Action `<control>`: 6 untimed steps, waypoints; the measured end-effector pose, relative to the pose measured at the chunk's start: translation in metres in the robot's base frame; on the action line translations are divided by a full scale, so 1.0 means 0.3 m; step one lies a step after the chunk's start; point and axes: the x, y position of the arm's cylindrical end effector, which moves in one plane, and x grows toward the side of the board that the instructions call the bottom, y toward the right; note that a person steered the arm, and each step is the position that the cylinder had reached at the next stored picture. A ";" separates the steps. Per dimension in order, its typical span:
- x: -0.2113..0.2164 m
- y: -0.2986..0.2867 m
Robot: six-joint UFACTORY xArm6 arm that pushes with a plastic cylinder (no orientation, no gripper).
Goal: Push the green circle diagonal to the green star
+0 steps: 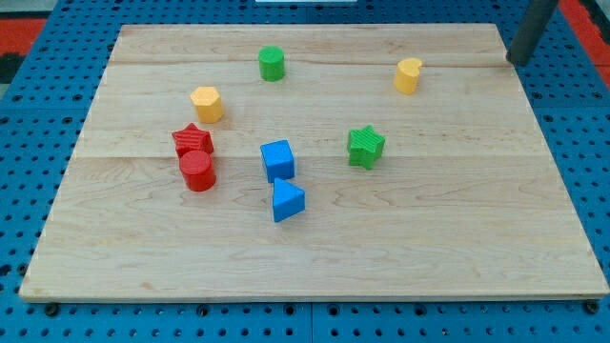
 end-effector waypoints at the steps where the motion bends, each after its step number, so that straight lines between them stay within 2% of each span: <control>1: -0.031 -0.317; 2: -0.051 -0.666; 4: -0.048 -1.515; 5: 0.108 -1.393; 6: 0.104 -1.184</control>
